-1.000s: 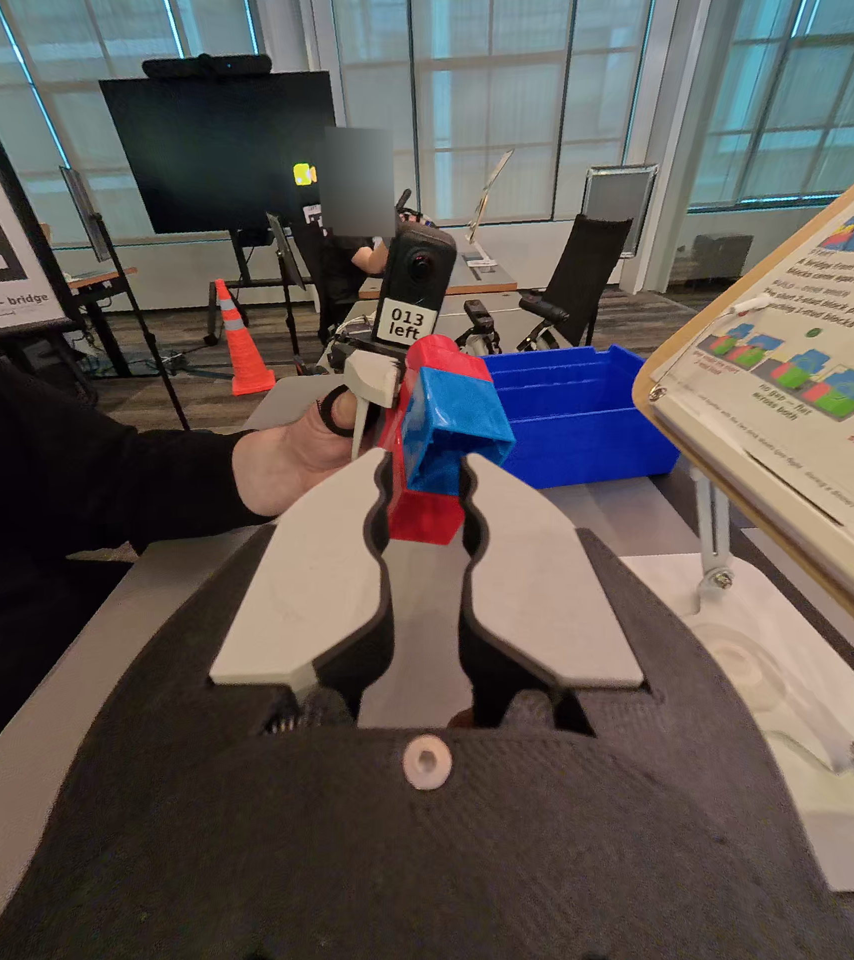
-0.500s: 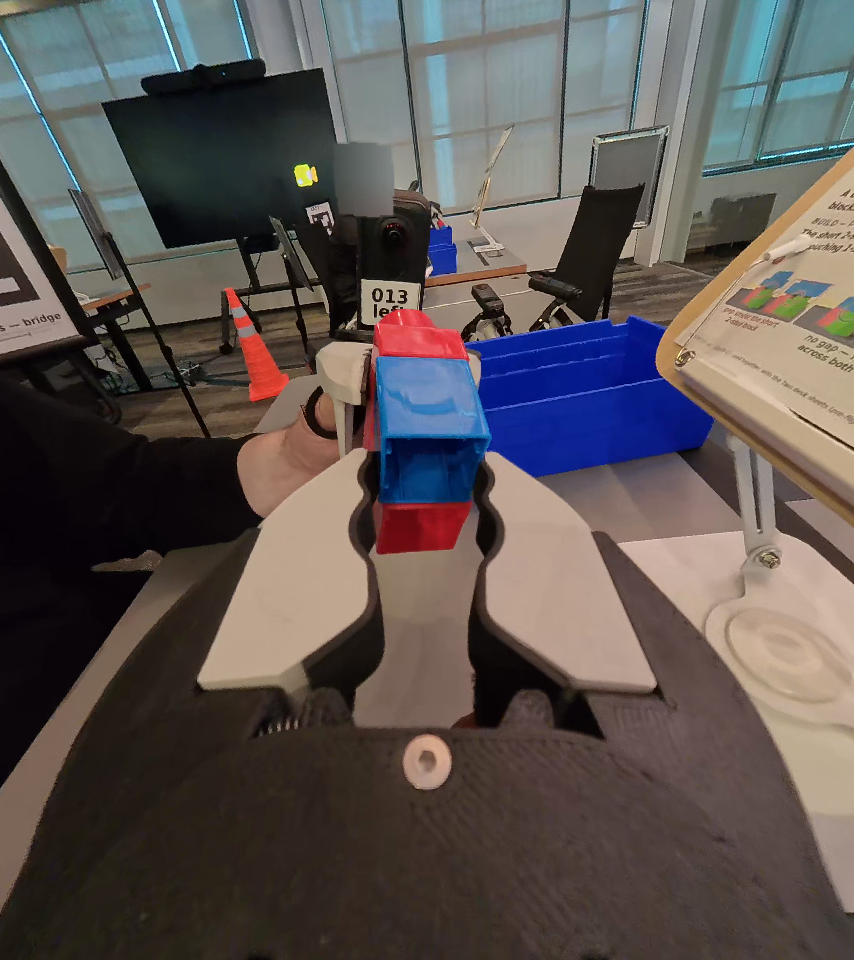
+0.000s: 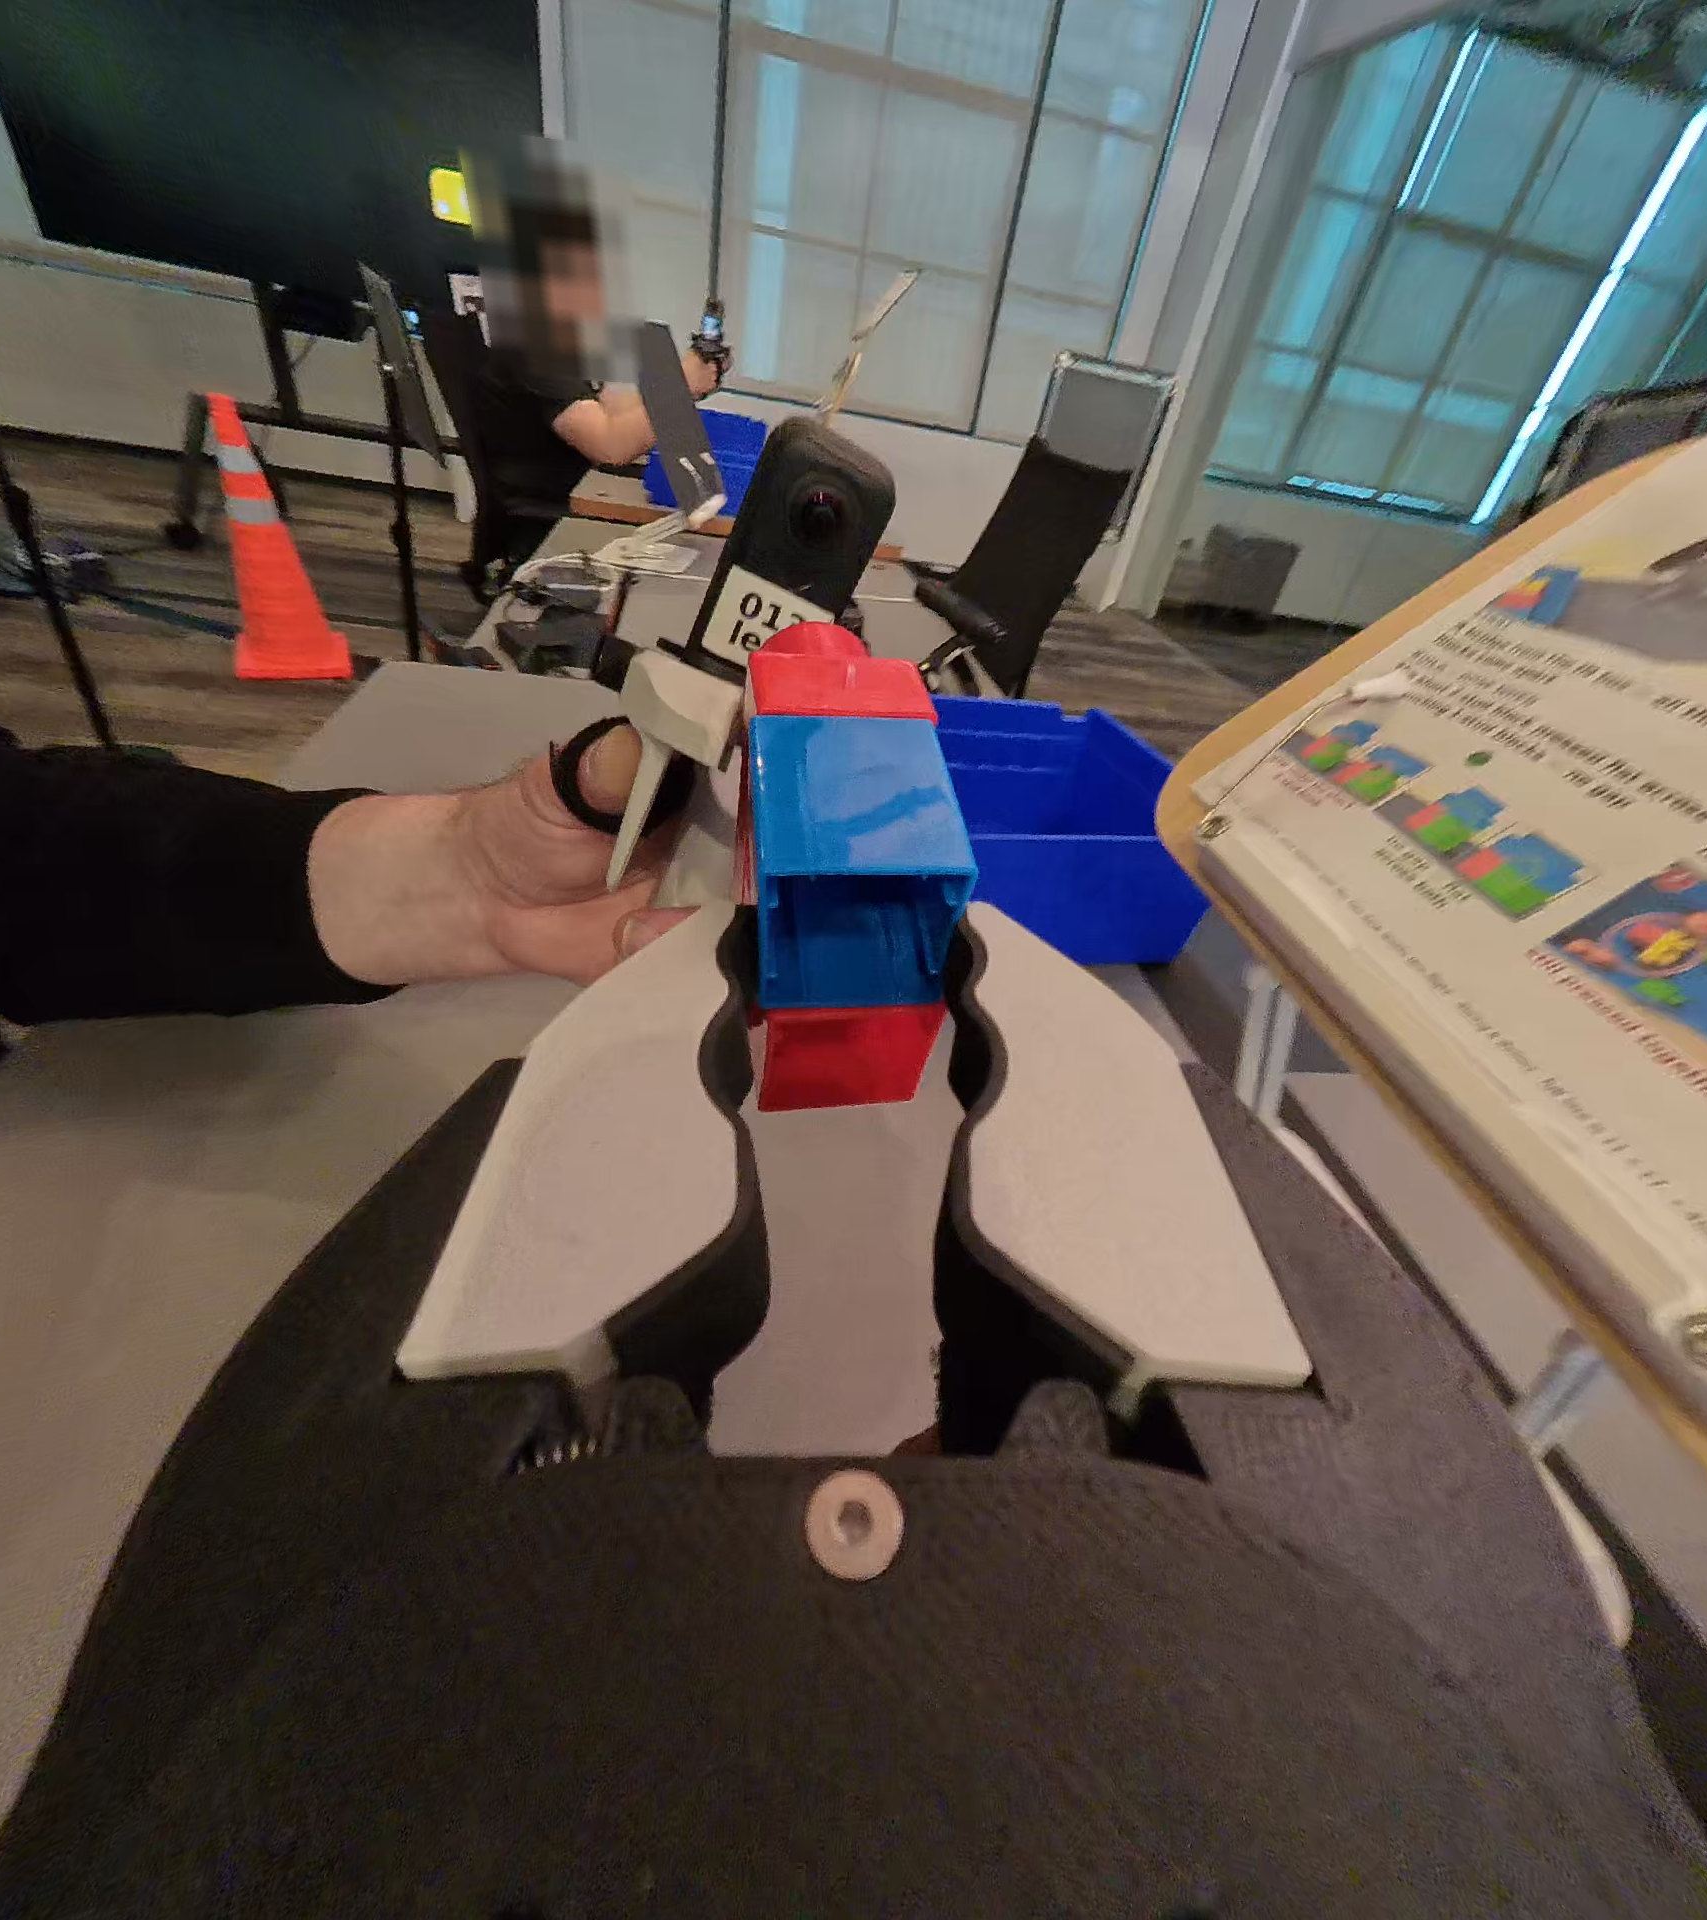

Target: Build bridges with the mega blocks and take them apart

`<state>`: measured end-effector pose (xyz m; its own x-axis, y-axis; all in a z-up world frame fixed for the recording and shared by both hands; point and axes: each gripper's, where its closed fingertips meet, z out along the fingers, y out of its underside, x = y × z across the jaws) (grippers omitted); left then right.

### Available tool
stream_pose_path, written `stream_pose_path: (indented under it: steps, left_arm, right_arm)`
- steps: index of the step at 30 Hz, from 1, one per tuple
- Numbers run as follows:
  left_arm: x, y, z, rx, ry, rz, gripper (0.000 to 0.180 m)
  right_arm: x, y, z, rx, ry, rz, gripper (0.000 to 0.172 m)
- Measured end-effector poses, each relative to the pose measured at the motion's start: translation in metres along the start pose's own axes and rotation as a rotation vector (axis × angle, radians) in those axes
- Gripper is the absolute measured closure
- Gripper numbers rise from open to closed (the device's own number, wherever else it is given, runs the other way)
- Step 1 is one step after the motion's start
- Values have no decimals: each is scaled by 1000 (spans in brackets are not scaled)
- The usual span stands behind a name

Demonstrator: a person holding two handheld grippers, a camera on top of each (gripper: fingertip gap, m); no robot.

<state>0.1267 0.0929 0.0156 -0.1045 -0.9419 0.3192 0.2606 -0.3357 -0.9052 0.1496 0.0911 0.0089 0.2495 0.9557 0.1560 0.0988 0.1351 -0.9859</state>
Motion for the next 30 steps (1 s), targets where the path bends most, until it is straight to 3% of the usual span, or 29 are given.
stream_pose_path:
  steps: [4, 10, 14, 16, 18, 21, 24, 30]
  left_arm:
    - [9, 9, 3, -84, 26, 72, 133]
    - [6, 31, 12, -207, -33, 107, 142]
    - [0, 29, 11, -140, -50, 39, 144]
    - [-3, 24, 9, -88, -70, 5, 144]
    - [-4, 19, 4, -24, -56, -60, 144]
    - [-9, 18, 0, 23, -84, -106, 144]
    - [-7, 18, 0, 39, -64, -119, 144]
    - [-6, 18, 1, 41, -63, -110, 144]
  right_arm:
    - [-1, -3, -3, -31, -14, 4, 136]
    - [-3, 2, -1, 10, -163, 322, 136]
    - [1, 4, 2, 12, -136, 342, 135]
    - [3, 5, 2, 18, -134, 354, 120]
    - [5, 12, 3, -19, -123, 351, 116]
    - [-1, 21, 8, -52, -163, 374, 119]
    - [-6, 27, 14, -56, -172, 378, 133]
    - [-6, 25, 15, -14, -178, 397, 135]
